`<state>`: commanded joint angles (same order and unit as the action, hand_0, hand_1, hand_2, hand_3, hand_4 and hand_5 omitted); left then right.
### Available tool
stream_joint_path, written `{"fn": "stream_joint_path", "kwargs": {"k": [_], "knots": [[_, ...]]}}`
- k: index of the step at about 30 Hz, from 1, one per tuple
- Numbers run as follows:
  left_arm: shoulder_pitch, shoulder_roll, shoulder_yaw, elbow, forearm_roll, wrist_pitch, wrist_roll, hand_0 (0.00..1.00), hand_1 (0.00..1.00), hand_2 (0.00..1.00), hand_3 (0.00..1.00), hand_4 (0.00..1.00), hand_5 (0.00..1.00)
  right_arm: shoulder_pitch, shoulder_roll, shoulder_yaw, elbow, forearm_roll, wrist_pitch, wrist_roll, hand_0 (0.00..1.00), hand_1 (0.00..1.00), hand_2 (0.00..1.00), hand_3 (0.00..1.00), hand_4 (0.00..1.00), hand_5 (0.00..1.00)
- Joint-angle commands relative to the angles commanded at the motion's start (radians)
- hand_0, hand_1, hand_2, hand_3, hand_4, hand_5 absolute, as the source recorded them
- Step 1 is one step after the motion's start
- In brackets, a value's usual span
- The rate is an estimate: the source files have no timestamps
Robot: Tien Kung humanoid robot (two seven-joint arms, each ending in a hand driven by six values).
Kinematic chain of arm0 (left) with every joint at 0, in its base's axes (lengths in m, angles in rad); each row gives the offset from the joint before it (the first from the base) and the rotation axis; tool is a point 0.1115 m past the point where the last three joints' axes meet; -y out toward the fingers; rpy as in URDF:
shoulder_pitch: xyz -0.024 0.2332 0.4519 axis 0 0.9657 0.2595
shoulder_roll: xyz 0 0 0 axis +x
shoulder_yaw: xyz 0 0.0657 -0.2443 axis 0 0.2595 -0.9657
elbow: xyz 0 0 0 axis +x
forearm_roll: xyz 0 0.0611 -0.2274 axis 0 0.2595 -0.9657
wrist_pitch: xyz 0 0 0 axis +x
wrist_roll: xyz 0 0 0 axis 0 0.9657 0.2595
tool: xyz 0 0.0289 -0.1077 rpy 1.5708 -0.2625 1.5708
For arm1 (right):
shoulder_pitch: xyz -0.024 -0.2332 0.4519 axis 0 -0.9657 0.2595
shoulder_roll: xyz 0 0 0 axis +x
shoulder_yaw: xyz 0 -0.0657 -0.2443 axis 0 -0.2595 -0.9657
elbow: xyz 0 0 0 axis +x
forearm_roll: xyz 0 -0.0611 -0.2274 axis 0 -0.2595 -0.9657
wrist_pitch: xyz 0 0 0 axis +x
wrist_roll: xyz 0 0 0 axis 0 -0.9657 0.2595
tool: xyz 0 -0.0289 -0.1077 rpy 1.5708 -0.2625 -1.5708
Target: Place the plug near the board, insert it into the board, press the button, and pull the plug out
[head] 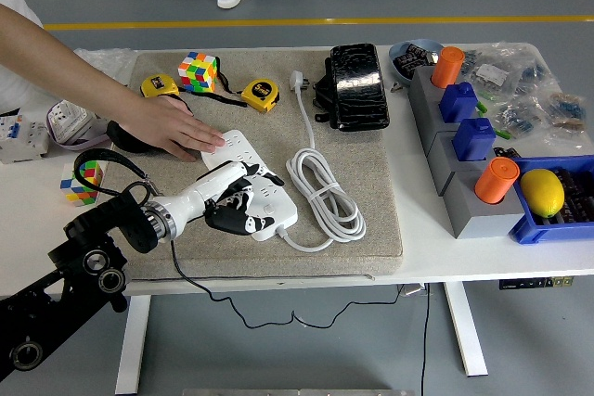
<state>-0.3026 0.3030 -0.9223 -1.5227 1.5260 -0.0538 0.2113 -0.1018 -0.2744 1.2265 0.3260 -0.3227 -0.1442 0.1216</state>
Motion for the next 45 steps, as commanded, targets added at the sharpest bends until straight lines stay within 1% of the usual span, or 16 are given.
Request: {"fn": "stream_joint_path", "kwargs": {"k": [3, 4, 7, 9, 10, 13, 16, 21, 22, 28, 29, 34, 35, 40, 41, 45], "knots": [[0.006, -0.002, 0.006, 0.043, -0.082, 0.119, -0.119, 0.147, 0.126, 0.244, 0.602, 0.726, 0.062, -0.001, 0.0, -0.001, 0.0, 0.001, 0.0, 0.0, 0.552, 0.592, 0.545, 0.513, 0.869, 0.373], [0.008, -0.004, 0.009, 0.057, -0.111, 0.155, -0.155, 0.269, 0.302, 0.425, 0.558, 0.784, 0.13, -0.002, 0.0, -0.001, -0.001, 0.001, 0.0, 0.0, 0.553, 0.593, 0.545, 0.513, 0.869, 0.374], [0.01, -0.007, 0.013, 0.085, -0.197, 0.253, -0.258, 0.269, 0.302, 0.425, 0.558, 0.784, 0.13, -0.002, 0.001, -0.002, -0.001, 0.002, 0.0, 0.0, 0.553, 0.593, 0.545, 0.513, 0.869, 0.374], [0.008, -0.011, 0.012, 0.103, -0.186, 0.289, -0.3, 0.269, 0.302, 0.425, 0.558, 0.784, 0.13, -0.001, 0.001, -0.002, -0.001, 0.001, 0.0, 0.0, 0.553, 0.593, 0.545, 0.513, 0.869, 0.374], [0.007, -0.012, 0.012, 0.108, -0.17, 0.296, -0.308, 0.418, 0.491, 0.541, 0.555, 0.821, 0.155, -0.001, 0.001, -0.001, -0.001, 0.001, -0.001, 0.0, 0.554, 0.593, 0.545, 0.513, 0.869, 0.375], [0.003, -0.015, 0.013, 0.129, -0.098, 0.319, -0.325, 0.418, 0.491, 0.541, 0.555, 0.821, 0.155, -0.001, 0.001, 0.0, -0.001, 0.001, -0.001, 0.0, 0.554, 0.593, 0.545, 0.513, 0.869, 0.375], [0.002, -0.019, 0.013, 0.145, -0.067, 0.322, -0.323, 0.475, 0.531, 0.551, 0.57, 0.845, 0.172, -0.001, 0.001, 0.001, 0.0, 0.001, -0.001, 0.0, 0.553, 0.593, 0.545, 0.512, 0.87, 0.375], [-0.004, -0.024, 0.017, 0.174, -0.009, 0.322, -0.3, 0.475, 0.531, 0.551, 0.57, 0.845, 0.172, -0.001, 0.001, -0.003, -0.001, 0.002, 0.0, 0.0, 0.553, 0.593, 0.545, 0.512, 0.87, 0.375], [-0.006, -0.025, 0.018, 0.18, 0.013, 0.321, -0.293, 0.595, 0.644, 0.602, 0.599, 0.924, 0.263, -0.001, 0.001, -0.003, -0.001, 0.002, 0.0, 0.0, 0.553, 0.593, 0.545, 0.512, 0.87, 0.375], [-0.021, -0.039, 0.028, 0.235, 0.208, 0.331, -0.23, 0.595, 0.644, 0.602, 0.599, 0.924, 0.263, -0.001, -0.001, -0.004, 0.0, 0.001, 0.0, 0.0, 0.553, 0.593, 0.546, 0.513, 0.871, 0.376], [-0.024, -0.042, 0.028, 0.245, 0.237, 0.334, -0.216, 0.635, 0.675, 0.657, 0.676, 0.998, 0.398, -0.001, -0.001, -0.005, 0.0, 0.002, 0.0, 0.0, 0.551, 0.594, 0.546, 0.513, 0.871, 0.376], [-0.03, -0.052, 0.031, 0.272, 0.322, 0.372, -0.197, 0.635, 0.675, 0.657, 0.676, 0.998, 0.398, -0.002, -0.001, -0.005, 0.0, 0.003, 0.0, 0.0, 0.551, 0.594, 0.546, 0.513, 0.871, 0.376], [-0.033, -0.055, 0.031, 0.28, 0.337, 0.374, -0.182, 0.628, 0.675, 0.659, 0.694, 0.998, 0.444, -0.002, -0.001, -0.005, 0.0, 0.003, 0.0, 0.0, 0.552, 0.592, 0.545, 0.512, 0.871, 0.377], [-0.038, -0.061, 0.032, 0.307, 0.39, 0.369, -0.113, 0.628, 0.675, 0.659, 0.694, 0.998, 0.444, -0.002, -0.003, -0.005, 0.001, 0.001, -0.001, 0.0, 0.552, 0.592, 0.545, 0.512, 0.871, 0.377], [-0.039, -0.061, 0.033, 0.311, 0.394, 0.368, -0.104, 0.567, 0.626, 0.625, 0.695, 0.998, 0.464, -0.002, -0.003, -0.005, 0.001, 0.001, -0.001, 0.0, 0.552, 0.593, 0.546, 0.513, 0.872, 0.376], [-0.04, -0.065, 0.036, 0.329, 0.402, 0.363, -0.084, 0.567, 0.626, 0.625, 0.695, 0.998, 0.464, -0.003, -0.003, -0.004, 0.001, 0.0, -0.001, 0.001, 0.552, 0.593, 0.546, 0.513, 0.872, 0.376]]}}
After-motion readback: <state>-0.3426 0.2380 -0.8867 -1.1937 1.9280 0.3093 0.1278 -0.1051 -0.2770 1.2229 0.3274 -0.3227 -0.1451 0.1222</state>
